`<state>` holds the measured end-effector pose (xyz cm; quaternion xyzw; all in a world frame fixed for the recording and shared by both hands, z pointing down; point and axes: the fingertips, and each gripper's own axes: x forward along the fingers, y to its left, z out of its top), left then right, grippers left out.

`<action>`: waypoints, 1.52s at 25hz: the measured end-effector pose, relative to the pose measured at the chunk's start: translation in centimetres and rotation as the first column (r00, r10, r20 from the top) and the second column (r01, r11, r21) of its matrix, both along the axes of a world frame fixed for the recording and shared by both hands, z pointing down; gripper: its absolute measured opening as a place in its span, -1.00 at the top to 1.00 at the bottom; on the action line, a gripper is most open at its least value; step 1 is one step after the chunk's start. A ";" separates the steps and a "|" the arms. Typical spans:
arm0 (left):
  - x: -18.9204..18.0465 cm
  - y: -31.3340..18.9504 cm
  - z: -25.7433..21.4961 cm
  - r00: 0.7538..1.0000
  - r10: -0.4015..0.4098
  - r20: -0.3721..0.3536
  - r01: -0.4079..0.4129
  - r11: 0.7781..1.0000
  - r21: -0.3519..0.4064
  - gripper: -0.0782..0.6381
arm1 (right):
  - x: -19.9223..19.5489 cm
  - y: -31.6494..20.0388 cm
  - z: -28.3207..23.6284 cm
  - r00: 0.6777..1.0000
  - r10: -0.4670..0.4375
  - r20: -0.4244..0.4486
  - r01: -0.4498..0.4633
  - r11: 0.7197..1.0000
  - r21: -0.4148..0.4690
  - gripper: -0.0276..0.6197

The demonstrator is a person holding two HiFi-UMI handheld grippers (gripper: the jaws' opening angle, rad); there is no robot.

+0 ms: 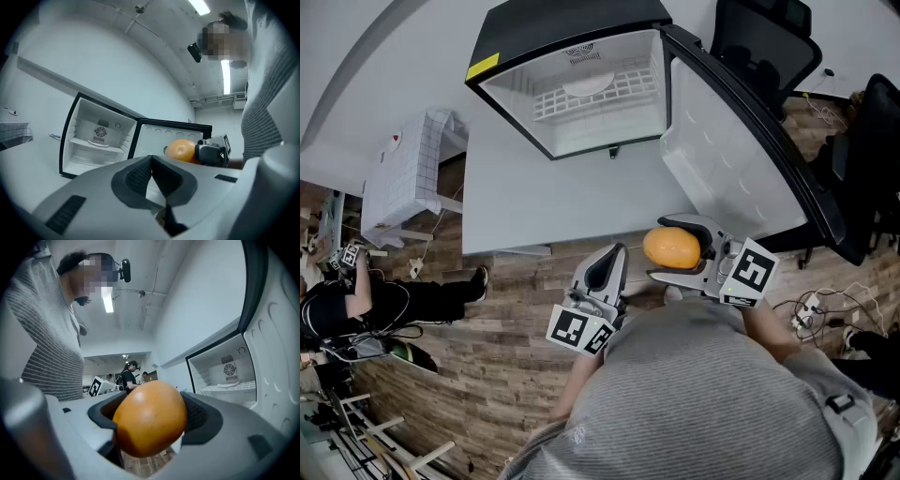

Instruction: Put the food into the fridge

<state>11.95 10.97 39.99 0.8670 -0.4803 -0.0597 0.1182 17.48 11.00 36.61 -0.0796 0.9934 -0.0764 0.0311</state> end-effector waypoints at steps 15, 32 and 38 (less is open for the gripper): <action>0.5 0.7 0.4 1.000 0.014 0.002 -0.014 1.000 -0.006 0.75 | 0.1 0.2 0.1 1.000 0.012 -0.009 -0.012 1.000 -0.010 -0.19; 1.1 0.4 0.4 1.000 0.010 0.007 -0.010 1.000 -0.010 0.75 | 0.5 0.2 -0.4 1.000 0.009 -0.015 -0.008 1.000 0.010 -0.19; 1.3 0.2 0.1 1.000 0.001 0.018 0.000 1.000 -0.008 0.75 | 1.1 0.1 -0.2 1.000 0.016 -0.022 -0.016 1.000 0.001 -0.19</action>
